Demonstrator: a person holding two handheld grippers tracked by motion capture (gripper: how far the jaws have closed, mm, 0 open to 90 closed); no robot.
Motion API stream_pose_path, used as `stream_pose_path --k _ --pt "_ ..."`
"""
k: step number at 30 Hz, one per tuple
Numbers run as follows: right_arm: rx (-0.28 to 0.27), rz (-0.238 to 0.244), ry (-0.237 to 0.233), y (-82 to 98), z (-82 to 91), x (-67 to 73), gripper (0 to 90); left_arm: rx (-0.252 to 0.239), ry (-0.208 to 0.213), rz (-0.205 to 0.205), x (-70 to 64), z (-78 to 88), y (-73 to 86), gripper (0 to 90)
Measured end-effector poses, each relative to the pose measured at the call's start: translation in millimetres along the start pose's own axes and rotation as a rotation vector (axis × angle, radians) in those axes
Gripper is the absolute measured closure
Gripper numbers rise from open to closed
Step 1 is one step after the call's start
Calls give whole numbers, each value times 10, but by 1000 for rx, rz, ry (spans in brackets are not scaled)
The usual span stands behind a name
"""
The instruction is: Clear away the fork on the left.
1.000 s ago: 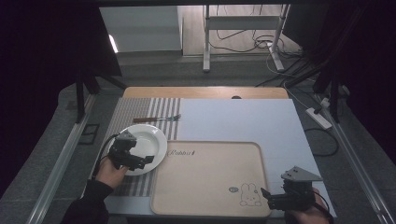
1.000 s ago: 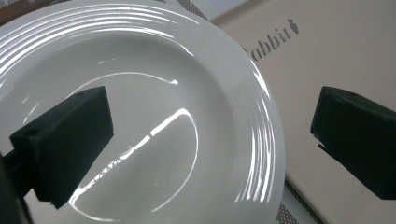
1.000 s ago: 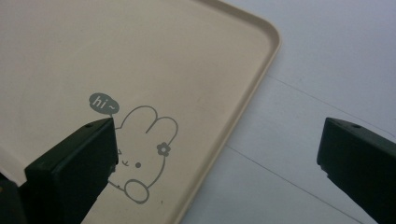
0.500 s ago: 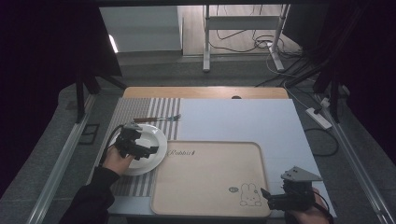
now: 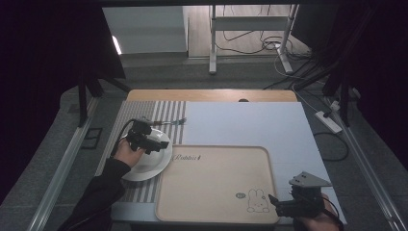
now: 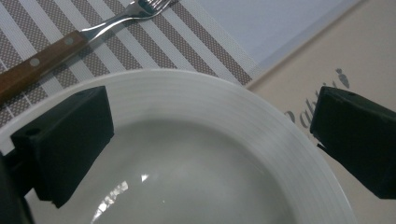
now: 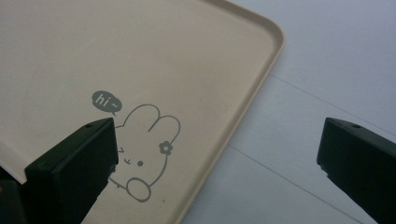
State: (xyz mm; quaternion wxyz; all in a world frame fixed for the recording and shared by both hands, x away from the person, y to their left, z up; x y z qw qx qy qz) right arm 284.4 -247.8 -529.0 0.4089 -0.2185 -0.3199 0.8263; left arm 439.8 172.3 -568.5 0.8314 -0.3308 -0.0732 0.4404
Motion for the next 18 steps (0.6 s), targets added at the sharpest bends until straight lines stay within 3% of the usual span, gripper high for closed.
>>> stream_pose_path --k 18 --pt "6 6 -8 6 -4 9 0 38 -24 -13 209 -265 -246 12"
Point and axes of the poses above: each handheld gripper's, and its own axes: z roughly backward along the jaws, y roughly out of its underside, x roughly to its left, the point moved 10 cm from there along -z, roughly forward along the jaws, and after that the axes turned 1 degree about z, right-handed, at the moved point
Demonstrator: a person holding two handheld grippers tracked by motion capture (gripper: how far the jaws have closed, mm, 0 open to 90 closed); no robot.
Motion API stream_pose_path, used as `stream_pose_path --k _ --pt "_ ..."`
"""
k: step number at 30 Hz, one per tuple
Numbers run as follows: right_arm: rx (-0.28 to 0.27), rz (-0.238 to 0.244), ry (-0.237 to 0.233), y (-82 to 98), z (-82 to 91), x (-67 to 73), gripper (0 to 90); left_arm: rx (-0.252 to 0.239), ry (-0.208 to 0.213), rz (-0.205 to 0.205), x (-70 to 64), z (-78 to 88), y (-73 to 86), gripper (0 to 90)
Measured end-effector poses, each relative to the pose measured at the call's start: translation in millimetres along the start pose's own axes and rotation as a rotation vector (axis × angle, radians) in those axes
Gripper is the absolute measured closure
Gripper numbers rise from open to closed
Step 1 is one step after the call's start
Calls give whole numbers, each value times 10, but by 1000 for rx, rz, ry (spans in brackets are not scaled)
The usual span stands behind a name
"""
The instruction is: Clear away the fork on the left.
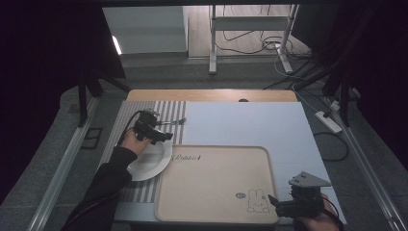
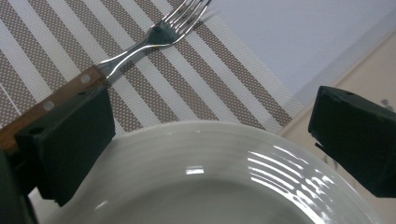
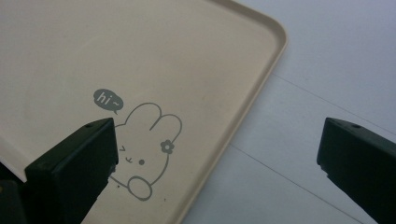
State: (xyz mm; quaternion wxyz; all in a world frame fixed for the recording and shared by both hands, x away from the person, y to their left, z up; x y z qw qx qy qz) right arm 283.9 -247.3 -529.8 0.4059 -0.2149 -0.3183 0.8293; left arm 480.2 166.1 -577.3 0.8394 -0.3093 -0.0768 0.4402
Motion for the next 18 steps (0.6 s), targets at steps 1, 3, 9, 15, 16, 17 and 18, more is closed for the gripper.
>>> stream_pose_path --k 1,3,9,15,16,17,18 --pt "0 0 0 0 0 0 0 3 -4 -1 9 -19 -12 12" --pt "0 0 -1 1 0 0 0 10 -9 -3 21 -39 -21 12" --pt "0 1 -2 1 1 1 0 32 -8 -17 80 -133 -71 25" --pt "0 0 -4 3 2 2 0 56 -58 -15 286 -138 -98 225" --pt "0 0 -4 3 2 2 0 56 -58 -15 286 -138 -98 289" --pt "0 0 -4 3 2 3 0 58 -57 -9 348 -125 -115 339" --pt "1 0 -5 4 1 3 0 60 -55 -2 383 -120 -121 391"
Point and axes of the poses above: each handheld gripper's, and its own axes: z roughly backward along the jaws, y roughly out of its underside, x roughly to its left, the point moved 10 cm from there along -z, roughly forward along the jaws, and after that the axes turned 1 degree about z, right-handed, at the moved point
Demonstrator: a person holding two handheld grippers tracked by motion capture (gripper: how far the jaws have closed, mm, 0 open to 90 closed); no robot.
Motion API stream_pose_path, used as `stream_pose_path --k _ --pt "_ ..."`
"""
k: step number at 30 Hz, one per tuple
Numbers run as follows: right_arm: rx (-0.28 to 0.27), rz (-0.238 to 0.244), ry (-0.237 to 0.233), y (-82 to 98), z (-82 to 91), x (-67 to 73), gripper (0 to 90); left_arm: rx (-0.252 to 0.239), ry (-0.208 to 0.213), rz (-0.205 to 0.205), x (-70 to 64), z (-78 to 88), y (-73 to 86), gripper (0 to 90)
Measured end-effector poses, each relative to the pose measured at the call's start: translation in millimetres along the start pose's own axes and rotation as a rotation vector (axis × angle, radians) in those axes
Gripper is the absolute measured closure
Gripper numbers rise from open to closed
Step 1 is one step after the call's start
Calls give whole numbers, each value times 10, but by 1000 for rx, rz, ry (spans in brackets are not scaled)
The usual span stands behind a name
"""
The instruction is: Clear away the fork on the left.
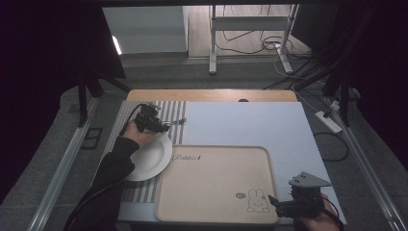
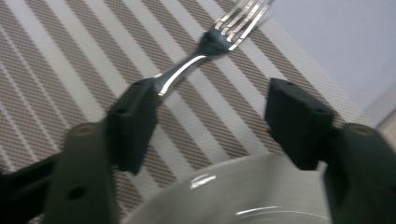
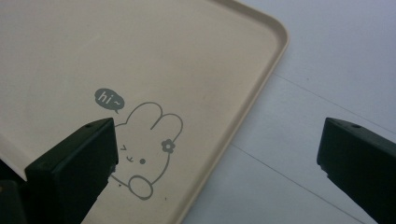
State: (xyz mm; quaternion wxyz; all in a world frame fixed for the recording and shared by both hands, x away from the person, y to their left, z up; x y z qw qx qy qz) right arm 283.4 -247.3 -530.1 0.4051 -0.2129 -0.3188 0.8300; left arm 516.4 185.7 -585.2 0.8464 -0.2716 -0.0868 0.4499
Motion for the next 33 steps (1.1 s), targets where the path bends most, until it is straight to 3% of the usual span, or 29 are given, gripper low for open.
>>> stream_pose_path --k 1,2,4,7,15,21,26,33 --pt "0 0 0 0 0 0 0 0 0 0 0 0 0 464" --pt "0 0 0 0 0 1 0 6 4 5 36 2 -2 464" --pt "0 0 -1 0 0 1 0 13 -14 5 124 9 -12 595" --pt "2 -1 0 2 1 -2 0 27 -2 36 246 6 -20 877" --pt "0 -3 -6 2 4 0 0 97 -96 53 645 -31 14 893" --pt "-2 -2 -10 4 5 5 0 162 -97 85 827 -74 186 893" --pt "1 -2 -12 7 7 8 0 190 -68 88 794 -28 253 893" --pt "6 7 -7 9 1 18 0 261 -11 42 678 66 401 892"
Point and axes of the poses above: each handheld gripper's, and its own axes: z roughly backward along the jaws, y roughly out of its underside, x roughly to its left, the point moved 10 cm from there along -z, roughly forward along the jaws, and after that the axes turned 1 degree about z, right-handed, at the moved point
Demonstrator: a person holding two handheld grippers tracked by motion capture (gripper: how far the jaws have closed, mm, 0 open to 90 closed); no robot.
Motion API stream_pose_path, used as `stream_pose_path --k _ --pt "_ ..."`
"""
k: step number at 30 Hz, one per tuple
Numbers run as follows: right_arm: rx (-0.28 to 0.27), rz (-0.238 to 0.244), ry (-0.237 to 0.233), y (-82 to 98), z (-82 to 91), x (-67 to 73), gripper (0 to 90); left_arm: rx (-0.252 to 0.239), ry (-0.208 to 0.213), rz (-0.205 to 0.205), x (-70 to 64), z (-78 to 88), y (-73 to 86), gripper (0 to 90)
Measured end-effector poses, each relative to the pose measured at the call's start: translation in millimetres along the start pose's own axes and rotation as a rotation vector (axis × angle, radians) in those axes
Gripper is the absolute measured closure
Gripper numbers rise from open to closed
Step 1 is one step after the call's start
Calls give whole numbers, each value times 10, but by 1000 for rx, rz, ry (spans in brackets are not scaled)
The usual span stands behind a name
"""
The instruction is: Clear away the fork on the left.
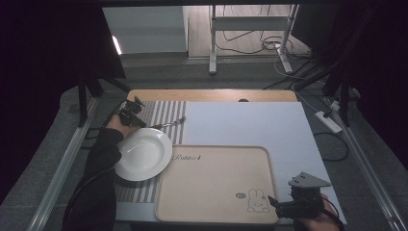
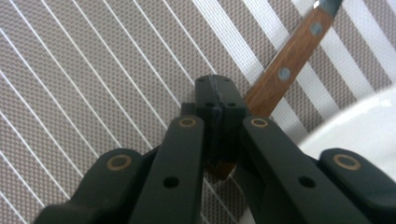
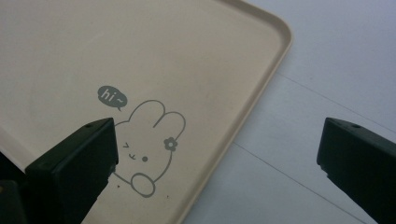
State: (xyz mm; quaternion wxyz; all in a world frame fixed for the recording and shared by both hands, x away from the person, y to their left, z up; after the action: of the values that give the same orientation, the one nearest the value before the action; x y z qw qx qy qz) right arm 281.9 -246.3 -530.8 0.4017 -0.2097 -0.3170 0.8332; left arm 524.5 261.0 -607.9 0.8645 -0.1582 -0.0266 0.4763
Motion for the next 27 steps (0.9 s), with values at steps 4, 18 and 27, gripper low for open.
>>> stream_pose_path --k 4,18,27 --pt "1 2 -1 0 -3 1 0 0 17 0 -9 3 16 893" --pt "3 6 -2 2 -3 3 0 -121 63 -6 -98 95 -206 494" --pt "6 9 -5 4 -3 7 0 -112 37 -52 -258 -72 -365 101"
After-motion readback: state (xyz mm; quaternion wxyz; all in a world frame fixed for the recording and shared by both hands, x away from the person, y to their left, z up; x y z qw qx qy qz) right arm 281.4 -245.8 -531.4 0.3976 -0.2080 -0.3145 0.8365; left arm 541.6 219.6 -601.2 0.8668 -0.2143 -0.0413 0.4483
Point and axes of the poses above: each handheld gripper's, and its own axes: z roughly backward along the jaws, y roughly out of its underside, x roughly to its left, the point moved 10 cm from there along -z, roughly forward along the jaws, and after that the axes turned 1 degree about z, right-handed, at the moved point
